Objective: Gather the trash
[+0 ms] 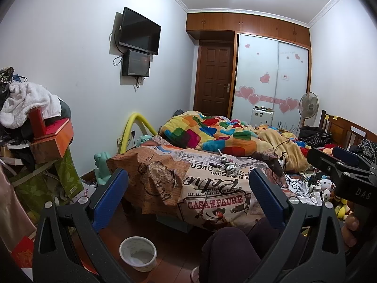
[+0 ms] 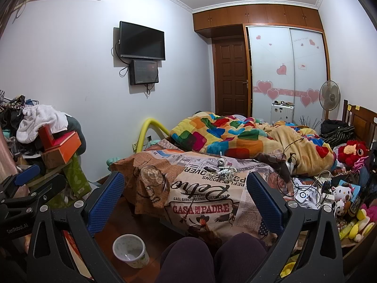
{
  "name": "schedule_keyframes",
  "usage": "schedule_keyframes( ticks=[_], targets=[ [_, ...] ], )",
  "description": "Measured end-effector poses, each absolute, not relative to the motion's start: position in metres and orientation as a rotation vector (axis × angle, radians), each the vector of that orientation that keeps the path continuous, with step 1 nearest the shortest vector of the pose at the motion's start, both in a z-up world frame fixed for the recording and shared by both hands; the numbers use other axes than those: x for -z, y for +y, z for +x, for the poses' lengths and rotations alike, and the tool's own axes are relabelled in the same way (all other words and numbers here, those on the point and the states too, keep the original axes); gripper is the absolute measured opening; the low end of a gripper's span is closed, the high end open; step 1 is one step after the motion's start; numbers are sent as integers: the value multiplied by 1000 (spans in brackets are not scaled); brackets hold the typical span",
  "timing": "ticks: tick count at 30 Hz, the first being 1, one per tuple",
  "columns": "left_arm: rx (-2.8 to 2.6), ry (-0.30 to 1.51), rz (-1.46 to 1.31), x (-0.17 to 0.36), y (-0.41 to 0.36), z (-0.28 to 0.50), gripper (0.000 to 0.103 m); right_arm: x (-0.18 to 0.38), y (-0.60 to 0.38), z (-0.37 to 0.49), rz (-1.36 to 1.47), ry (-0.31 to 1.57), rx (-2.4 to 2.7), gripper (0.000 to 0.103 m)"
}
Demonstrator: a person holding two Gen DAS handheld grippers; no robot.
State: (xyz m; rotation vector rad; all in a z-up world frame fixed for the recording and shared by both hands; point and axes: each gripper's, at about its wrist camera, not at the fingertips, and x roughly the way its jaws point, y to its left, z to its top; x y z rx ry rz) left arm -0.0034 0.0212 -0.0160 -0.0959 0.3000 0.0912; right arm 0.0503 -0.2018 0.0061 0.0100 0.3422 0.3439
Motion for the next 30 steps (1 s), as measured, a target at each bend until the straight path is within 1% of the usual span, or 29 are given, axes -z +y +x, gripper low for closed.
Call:
schedule_keyframes(
  ticks=[22,30],
  targets=[
    [-84,306,-100,15,17,2,103,-5,-200,53,14,351,-338,103],
    [-67,320,-108,9,14,36,103,-5,-213,79,34,368,-303,103]
  ],
)
